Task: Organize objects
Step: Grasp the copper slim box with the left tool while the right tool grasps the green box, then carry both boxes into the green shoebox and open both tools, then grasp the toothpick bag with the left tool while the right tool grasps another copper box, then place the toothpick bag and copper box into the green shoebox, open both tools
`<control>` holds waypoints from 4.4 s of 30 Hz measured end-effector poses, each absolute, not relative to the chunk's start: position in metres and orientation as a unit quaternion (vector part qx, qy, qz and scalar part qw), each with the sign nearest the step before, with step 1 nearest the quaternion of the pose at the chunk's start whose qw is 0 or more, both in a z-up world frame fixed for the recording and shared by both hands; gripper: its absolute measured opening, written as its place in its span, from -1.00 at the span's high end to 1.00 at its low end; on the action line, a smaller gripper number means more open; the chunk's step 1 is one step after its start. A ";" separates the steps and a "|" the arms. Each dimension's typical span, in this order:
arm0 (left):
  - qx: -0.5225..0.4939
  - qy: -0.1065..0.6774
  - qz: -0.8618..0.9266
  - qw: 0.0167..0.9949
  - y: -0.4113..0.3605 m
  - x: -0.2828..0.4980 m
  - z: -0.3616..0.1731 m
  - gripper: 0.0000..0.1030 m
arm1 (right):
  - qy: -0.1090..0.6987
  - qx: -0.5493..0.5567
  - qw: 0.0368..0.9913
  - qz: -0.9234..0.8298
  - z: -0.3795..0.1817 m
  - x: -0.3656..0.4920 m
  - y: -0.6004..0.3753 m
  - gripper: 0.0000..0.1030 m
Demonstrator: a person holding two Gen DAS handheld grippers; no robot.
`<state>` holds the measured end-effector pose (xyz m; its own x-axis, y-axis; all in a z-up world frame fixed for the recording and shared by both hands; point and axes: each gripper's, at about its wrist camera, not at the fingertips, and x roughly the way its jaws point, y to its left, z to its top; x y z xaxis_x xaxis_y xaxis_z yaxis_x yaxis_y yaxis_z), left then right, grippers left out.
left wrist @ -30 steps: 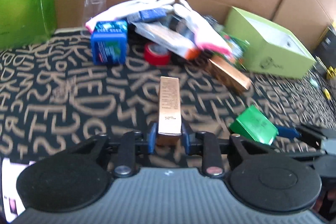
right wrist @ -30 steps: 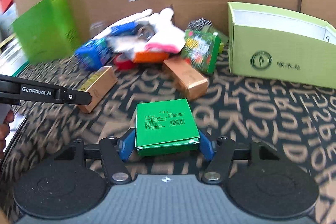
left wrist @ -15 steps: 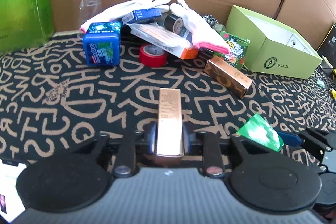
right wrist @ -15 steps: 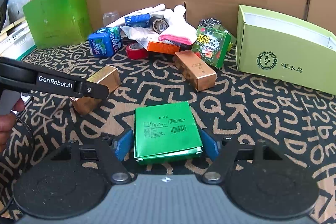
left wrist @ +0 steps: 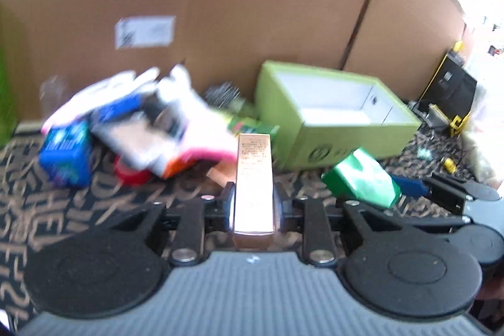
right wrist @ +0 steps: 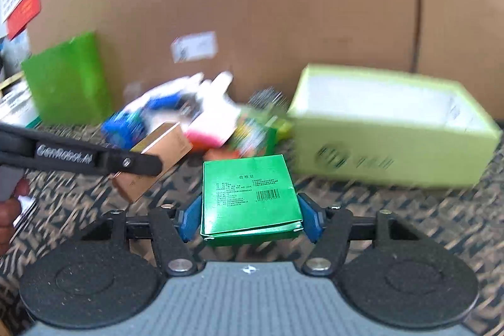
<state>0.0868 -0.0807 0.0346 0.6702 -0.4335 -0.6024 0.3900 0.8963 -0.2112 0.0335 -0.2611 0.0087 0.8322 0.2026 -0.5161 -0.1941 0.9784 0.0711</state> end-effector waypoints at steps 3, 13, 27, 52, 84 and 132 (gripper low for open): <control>-0.033 0.319 -0.246 0.915 -0.104 0.102 0.053 0.54 | 0.241 -0.001 0.967 0.084 0.029 0.045 -0.280 -0.31; -0.049 0.322 -0.300 0.897 -0.188 0.186 0.067 0.54 | 0.196 0.012 0.980 -0.007 0.041 0.124 -0.346 -0.31; -0.031 0.296 -0.257 0.920 -0.221 0.235 0.028 -0.80 | 0.249 0.005 0.968 -0.037 -0.007 0.193 -0.363 -0.45; -0.085 0.309 -0.137 0.937 -0.021 0.082 0.020 -1.00 | 0.189 -0.021 0.977 0.099 -0.014 0.067 -0.230 -0.92; -0.121 0.418 -0.201 0.878 0.020 0.083 -0.023 0.84 | 0.297 -0.007 0.936 0.186 -0.044 0.025 -0.211 0.28; -0.021 0.326 -0.327 0.887 -0.230 0.206 0.058 0.60 | 0.151 -0.011 0.987 -0.050 0.050 0.108 -0.373 0.30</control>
